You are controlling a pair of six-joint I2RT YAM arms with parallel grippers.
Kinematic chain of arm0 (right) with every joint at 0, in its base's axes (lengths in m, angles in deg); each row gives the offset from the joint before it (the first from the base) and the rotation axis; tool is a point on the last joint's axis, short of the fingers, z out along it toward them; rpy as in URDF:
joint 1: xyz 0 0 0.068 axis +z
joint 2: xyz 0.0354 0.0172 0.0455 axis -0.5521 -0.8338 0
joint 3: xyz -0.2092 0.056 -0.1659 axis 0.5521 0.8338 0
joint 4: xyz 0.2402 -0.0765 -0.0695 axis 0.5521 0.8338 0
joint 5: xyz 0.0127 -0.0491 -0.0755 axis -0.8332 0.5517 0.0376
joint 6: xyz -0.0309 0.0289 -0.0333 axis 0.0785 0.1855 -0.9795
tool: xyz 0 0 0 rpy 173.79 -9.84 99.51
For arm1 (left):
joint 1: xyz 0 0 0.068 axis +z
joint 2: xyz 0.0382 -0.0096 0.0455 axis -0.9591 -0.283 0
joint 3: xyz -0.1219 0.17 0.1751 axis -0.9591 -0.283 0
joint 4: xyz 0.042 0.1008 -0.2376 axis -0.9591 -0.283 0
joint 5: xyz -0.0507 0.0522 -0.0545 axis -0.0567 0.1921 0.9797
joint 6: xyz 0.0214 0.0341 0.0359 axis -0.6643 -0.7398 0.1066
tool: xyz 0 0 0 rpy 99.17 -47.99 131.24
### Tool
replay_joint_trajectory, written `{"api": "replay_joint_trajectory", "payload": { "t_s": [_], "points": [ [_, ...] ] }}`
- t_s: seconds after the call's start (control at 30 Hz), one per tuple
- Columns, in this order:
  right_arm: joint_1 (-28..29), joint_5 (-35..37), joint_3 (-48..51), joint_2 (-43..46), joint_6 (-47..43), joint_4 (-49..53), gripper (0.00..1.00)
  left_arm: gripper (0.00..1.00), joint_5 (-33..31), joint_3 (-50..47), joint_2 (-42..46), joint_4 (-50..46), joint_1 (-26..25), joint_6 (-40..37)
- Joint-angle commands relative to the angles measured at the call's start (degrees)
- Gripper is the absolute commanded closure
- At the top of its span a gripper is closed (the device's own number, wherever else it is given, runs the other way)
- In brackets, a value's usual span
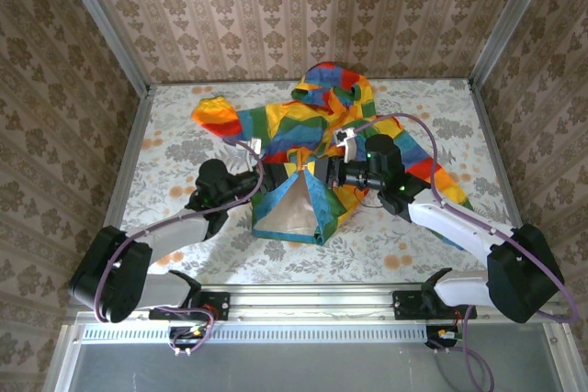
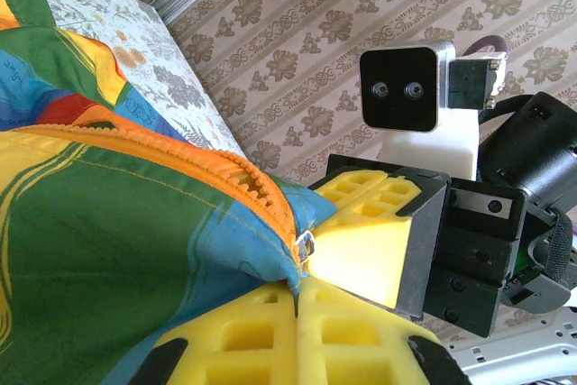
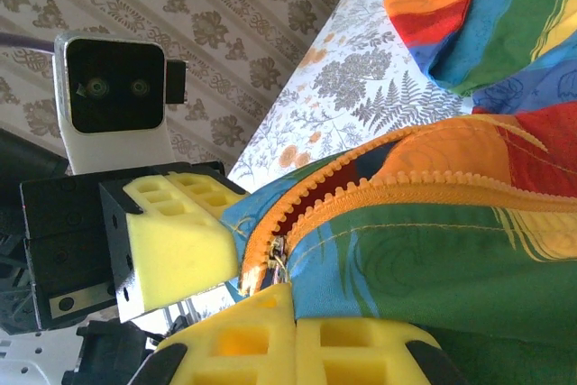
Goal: Zip up the jacket
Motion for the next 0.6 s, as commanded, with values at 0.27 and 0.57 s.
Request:
{"api": "replay_joint_trajectory", "payload": {
  "t_s": [0.27, 0.57],
  "points": [
    [-0.43, -1.12, 0.37, 0.27, 0.11, -2.38, 1.0, 1.0, 0.09, 0.37, -0.25, 2.25, -0.47, 0.25],
    [-0.48, -1.55, 0.63, 0.01, 0.21, -2.62, 1.0, 1.0, -0.71, 0.41, 0.17, 2.3, -0.3, 0.51]
  ]
}}
